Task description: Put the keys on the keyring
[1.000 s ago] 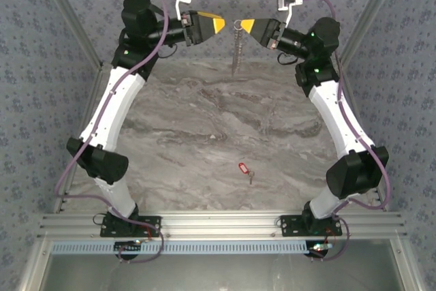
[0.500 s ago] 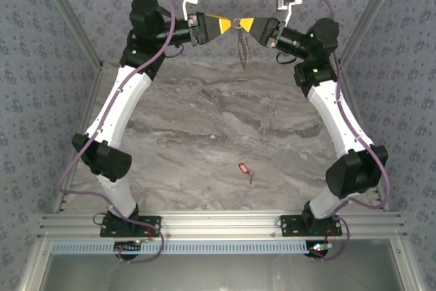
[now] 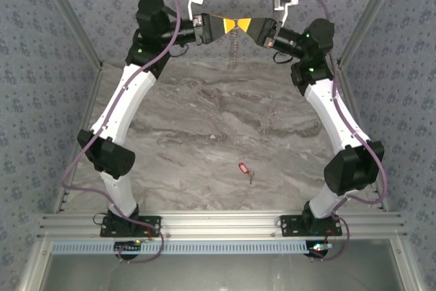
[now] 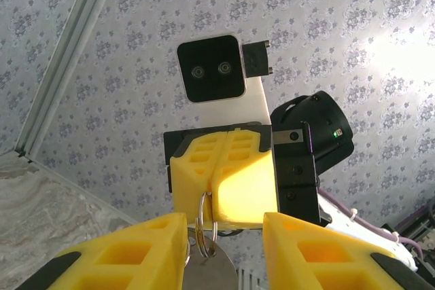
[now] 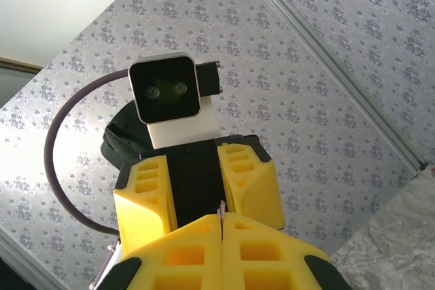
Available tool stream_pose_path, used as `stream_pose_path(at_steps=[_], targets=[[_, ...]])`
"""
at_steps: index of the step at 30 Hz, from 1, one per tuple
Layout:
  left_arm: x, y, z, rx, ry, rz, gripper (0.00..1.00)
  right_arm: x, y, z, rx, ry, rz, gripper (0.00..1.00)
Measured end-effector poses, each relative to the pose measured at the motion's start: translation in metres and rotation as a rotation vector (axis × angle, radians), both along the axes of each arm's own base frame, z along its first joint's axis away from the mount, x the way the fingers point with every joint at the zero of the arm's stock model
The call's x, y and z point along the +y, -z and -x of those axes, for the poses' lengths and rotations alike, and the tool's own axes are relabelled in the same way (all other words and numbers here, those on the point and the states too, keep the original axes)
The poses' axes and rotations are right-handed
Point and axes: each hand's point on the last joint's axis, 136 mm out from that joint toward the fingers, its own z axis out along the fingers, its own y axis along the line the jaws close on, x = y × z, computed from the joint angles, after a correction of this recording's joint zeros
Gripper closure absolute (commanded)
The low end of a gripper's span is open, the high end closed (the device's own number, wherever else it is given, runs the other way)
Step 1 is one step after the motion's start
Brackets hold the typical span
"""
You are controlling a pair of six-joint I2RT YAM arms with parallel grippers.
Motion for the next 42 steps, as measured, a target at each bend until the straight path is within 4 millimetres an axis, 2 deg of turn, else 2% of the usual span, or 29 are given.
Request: stream_pose_path(at_steps=[17, 19, 22, 26, 27, 30, 32, 37, 40, 42], targets=[[-0.002, -0.002, -0.005, -0.009, -0.002, 0.005, 0.84, 0.002, -0.004, -0.004, 0.006, -0.013, -0.017, 1.00], [-0.003, 0.000, -0.007, -0.007, -0.002, 0.003, 0.88, 0.003, -0.003, -0.004, 0.010, -0.017, -0.016, 1.00], [-0.005, 0.003, -0.010, 0.002, 0.000, 0.001, 1.00, 0.003, -0.002, -0.005, 0.014, -0.018, -0.016, 1.00], [-0.004, 0.003, -0.010, -0.006, -0.004, -0.002, 1.00, 0.004, 0.000, -0.007, 0.018, -0.018, -0.015, 1.00], [-0.004, 0.004, -0.011, -0.011, -0.006, -0.003, 1.00, 0.004, 0.000, -0.007, 0.017, -0.017, -0.015, 0.96], [-0.004, 0.007, -0.013, -0.043, -0.027, -0.021, 1.00, 0.002, 0.001, -0.009, 0.026, -0.011, -0.015, 0.66], [-0.004, 0.014, -0.018, -0.071, -0.061, -0.050, 1.00, -0.002, 0.002, -0.013, 0.041, 0.007, -0.021, 0.55], [0.003, 0.043, -0.019, -0.153, -0.141, -0.120, 1.00, -0.038, 0.014, -0.027, 0.103, 0.132, -0.023, 0.47], [0.014, 0.063, -0.009, -0.244, -0.196, -0.123, 1.00, -0.063, 0.026, -0.032, 0.149, 0.226, -0.012, 0.47], [0.020, 0.071, -0.002, -0.300, -0.222, -0.113, 1.00, -0.071, 0.033, -0.030, 0.173, 0.263, -0.002, 0.47]])
